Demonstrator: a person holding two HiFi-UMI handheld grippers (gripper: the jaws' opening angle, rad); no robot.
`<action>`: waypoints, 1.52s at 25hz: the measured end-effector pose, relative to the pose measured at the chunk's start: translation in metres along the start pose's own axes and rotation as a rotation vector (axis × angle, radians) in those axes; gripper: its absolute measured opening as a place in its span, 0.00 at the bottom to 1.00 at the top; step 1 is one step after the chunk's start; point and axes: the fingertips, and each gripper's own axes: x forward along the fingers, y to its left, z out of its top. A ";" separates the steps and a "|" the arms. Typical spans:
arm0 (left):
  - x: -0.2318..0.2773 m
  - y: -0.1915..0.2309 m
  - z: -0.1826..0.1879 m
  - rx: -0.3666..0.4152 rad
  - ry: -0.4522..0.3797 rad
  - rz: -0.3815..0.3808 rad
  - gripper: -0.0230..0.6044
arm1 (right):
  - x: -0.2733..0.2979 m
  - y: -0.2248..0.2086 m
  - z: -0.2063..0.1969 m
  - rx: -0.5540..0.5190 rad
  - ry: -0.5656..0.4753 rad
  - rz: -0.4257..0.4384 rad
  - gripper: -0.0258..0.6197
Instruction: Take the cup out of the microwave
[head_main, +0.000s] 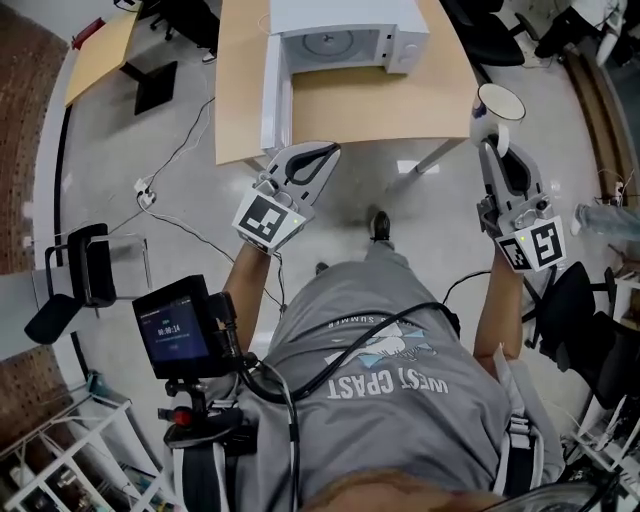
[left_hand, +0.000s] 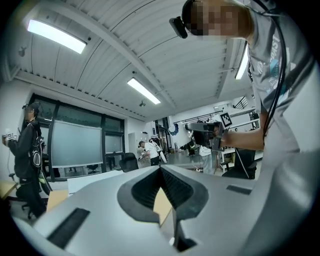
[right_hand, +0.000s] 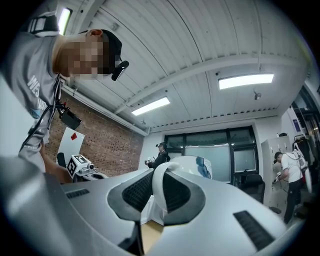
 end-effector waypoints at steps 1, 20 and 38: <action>0.007 0.007 -0.001 0.003 0.000 0.005 0.11 | 0.008 -0.010 -0.005 0.004 0.000 0.003 0.12; 0.102 0.084 -0.032 -0.108 0.160 0.183 0.11 | 0.118 -0.209 -0.109 0.094 0.018 0.017 0.12; 0.145 0.125 -0.072 -0.159 0.333 0.339 0.11 | 0.214 -0.361 -0.295 0.210 0.157 -0.035 0.12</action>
